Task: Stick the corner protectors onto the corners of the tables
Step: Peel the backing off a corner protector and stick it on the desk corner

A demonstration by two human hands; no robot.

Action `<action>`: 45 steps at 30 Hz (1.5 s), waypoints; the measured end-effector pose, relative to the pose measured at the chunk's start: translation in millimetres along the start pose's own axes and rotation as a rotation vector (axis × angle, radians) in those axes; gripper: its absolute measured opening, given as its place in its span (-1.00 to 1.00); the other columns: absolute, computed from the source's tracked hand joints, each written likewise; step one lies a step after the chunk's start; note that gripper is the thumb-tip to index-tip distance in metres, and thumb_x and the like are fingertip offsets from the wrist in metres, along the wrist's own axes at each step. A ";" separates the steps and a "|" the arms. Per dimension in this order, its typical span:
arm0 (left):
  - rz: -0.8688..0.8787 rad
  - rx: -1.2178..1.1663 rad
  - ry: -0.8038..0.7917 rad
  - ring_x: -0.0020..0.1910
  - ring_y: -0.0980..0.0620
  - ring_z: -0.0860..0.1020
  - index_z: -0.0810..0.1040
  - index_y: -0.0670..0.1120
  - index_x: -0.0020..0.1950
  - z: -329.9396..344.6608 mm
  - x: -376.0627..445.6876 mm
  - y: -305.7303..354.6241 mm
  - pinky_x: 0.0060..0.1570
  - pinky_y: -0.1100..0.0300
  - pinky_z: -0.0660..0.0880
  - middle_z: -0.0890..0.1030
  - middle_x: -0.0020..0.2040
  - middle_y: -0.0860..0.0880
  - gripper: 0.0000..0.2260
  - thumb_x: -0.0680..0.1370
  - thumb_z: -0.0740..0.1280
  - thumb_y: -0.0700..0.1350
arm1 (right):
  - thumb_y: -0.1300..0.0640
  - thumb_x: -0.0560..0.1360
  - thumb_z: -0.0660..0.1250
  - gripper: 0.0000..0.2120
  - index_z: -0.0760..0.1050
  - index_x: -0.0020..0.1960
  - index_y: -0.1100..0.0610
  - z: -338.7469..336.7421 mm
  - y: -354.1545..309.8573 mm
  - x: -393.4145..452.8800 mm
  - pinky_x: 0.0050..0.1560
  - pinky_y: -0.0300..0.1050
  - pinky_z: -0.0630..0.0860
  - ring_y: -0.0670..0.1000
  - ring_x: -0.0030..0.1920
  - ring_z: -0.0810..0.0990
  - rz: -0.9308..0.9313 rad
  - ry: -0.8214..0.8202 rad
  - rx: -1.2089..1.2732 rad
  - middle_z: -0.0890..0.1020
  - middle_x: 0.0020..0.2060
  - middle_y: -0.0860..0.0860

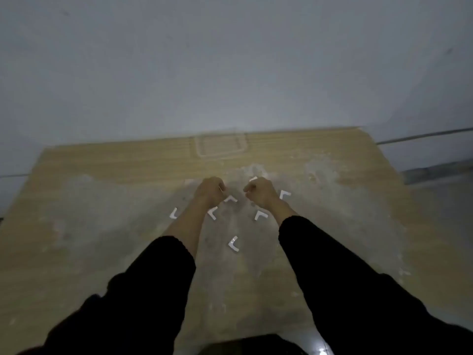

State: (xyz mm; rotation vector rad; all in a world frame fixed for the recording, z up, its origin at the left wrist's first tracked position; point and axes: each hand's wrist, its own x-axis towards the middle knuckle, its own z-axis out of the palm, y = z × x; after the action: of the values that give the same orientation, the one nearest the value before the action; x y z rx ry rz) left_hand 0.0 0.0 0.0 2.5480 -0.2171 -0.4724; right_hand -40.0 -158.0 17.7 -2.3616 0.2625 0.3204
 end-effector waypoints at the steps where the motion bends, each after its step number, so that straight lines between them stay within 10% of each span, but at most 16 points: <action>1: -0.005 0.017 -0.012 0.12 -0.19 0.54 0.58 -0.22 0.04 5.7 1.0 -0.9 0.13 0.01 0.48 0.59 0.13 -0.23 -0.82 0.48 0.37 -0.18 | 0.37 0.48 0.25 -0.78 0.61 0.04 0.39 2.5 2.7 3.1 0.13 -0.09 0.50 0.19 0.15 0.58 -0.013 -0.028 -0.016 0.64 0.08 0.27; 14: 0.041 0.277 0.094 0.05 -0.17 0.53 0.61 -0.10 0.18 53.3 19.0 -5.0 0.06 0.00 0.43 0.48 0.12 -0.15 -0.77 0.60 0.23 -0.17 | 0.33 0.51 0.26 -0.79 0.61 0.05 0.36 34.2 47.0 46.9 0.16 0.07 0.52 0.20 0.08 0.59 -0.055 -0.102 0.006 0.65 0.05 0.25; 18: 0.075 0.280 0.118 0.02 -0.19 0.53 0.63 -0.13 0.12 54.3 20.4 -8.4 -0.01 0.02 0.46 0.51 0.06 -0.17 -0.78 0.59 0.22 -0.17 | 0.29 0.51 0.23 -0.76 0.52 -0.25 0.43 39.1 46.7 49.0 -0.24 -0.05 0.45 0.26 -0.29 0.52 0.007 -0.096 0.037 0.57 -0.31 0.33; 26: 0.179 0.346 0.225 -0.08 -0.19 0.56 0.59 -0.14 0.21 45.1 21.1 2.8 -0.19 0.05 0.45 0.52 0.04 -0.19 -0.73 0.60 0.18 -0.17 | 0.35 0.52 0.30 -0.91 0.56 -0.12 0.35 28.2 16.8 46.7 -0.42 -0.32 0.54 -0.01 -0.43 0.54 0.145 -0.076 0.686 0.52 -0.39 0.09; 33: -0.004 -0.356 0.159 -0.20 -0.01 0.58 0.61 -0.17 0.01 27.8 22.3 19.1 -0.19 0.18 0.50 0.61 -0.18 -0.07 -0.85 0.46 0.39 -0.19 | 0.50 0.44 0.33 -0.76 0.48 -0.33 0.26 10.0 16.1 54.7 -0.49 -0.33 0.55 0.01 -0.42 0.54 0.175 -0.069 0.761 0.51 -0.38 0.10; 36: -0.146 -0.744 0.043 -0.26 0.00 0.56 0.59 -0.25 -0.02 16.0 23.8 31.2 -0.29 0.22 0.59 0.56 -0.25 -0.09 -0.90 0.49 0.34 -0.29 | 0.54 0.42 0.31 -0.91 0.55 -0.12 0.45 -0.2 18.9 56.3 -0.47 -0.30 0.57 -0.02 -0.44 0.54 0.127 -0.082 0.713 0.54 -0.37 0.10; 45: -0.118 -0.816 0.136 -0.48 0.15 0.56 0.57 -0.43 0.03 23.5 29.4 42.5 -0.40 0.35 0.56 0.58 -0.47 -0.03 -0.84 0.48 0.35 -0.39 | 0.51 0.33 0.43 -0.83 0.54 -0.14 0.34 -7.9 19.6 58.3 -0.33 -0.07 0.65 0.16 -0.33 0.61 0.079 0.160 0.673 0.55 -0.33 0.19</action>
State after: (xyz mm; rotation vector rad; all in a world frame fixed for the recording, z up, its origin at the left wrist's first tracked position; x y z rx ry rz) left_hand 16.0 -54.3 -4.5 1.7829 0.1553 -0.3341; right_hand 11.1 -183.1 -6.9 -1.7134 0.4599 0.0588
